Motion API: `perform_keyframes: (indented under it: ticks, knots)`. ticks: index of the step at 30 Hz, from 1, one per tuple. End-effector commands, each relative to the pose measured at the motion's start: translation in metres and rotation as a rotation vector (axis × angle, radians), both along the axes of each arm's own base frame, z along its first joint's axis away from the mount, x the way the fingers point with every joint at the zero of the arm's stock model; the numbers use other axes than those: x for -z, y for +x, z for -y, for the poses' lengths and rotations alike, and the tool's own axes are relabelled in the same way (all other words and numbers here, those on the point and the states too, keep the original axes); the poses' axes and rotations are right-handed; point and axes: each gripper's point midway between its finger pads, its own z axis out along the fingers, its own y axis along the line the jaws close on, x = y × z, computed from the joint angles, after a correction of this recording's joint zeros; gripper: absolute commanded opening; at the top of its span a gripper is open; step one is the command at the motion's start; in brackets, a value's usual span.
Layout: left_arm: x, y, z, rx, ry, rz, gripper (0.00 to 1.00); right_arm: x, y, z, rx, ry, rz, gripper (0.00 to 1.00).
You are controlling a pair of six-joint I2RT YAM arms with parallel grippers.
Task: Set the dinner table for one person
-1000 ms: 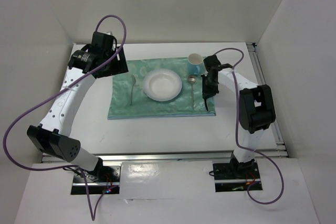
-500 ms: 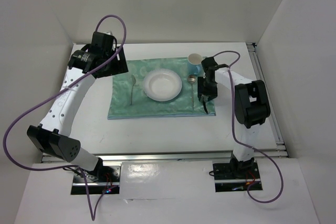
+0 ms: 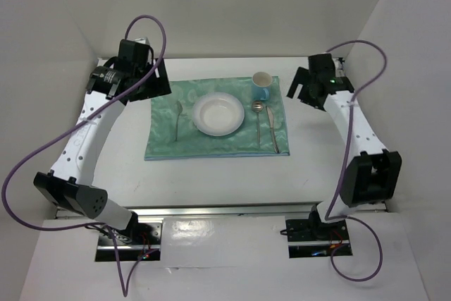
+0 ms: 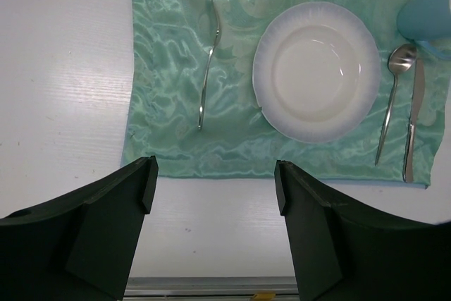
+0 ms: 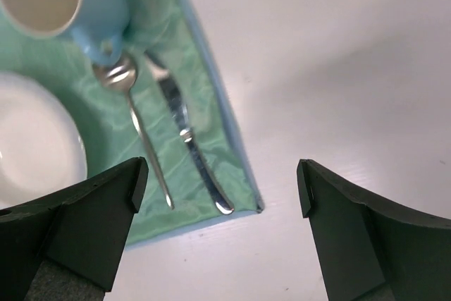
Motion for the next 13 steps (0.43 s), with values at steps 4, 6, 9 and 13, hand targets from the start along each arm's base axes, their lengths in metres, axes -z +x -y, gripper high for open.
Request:
perform_keyframes:
  ticks: [4, 6, 9, 13]
  knots:
    - [-0.037, -0.007, -0.003, 0.03, -0.017, 0.159, 0.86, -0.017, -0.032, 0.038, 0.169, 0.021, 0.056, 1.0]
    - [-0.043, -0.006, -0.003, 0.037, -0.016, 0.192, 0.86, -0.021, -0.034, 0.041, 0.178, 0.024, 0.076, 1.0]
    - [-0.046, -0.009, -0.001, 0.059, -0.028, 0.214, 0.89, -0.027, -0.038, 0.043, 0.184, 0.019, 0.094, 1.0]
    - [-0.044, -0.01, 0.004, 0.08, -0.046, 0.217, 1.0, -0.03, -0.047, 0.05, 0.198, 0.0, 0.11, 1.0]
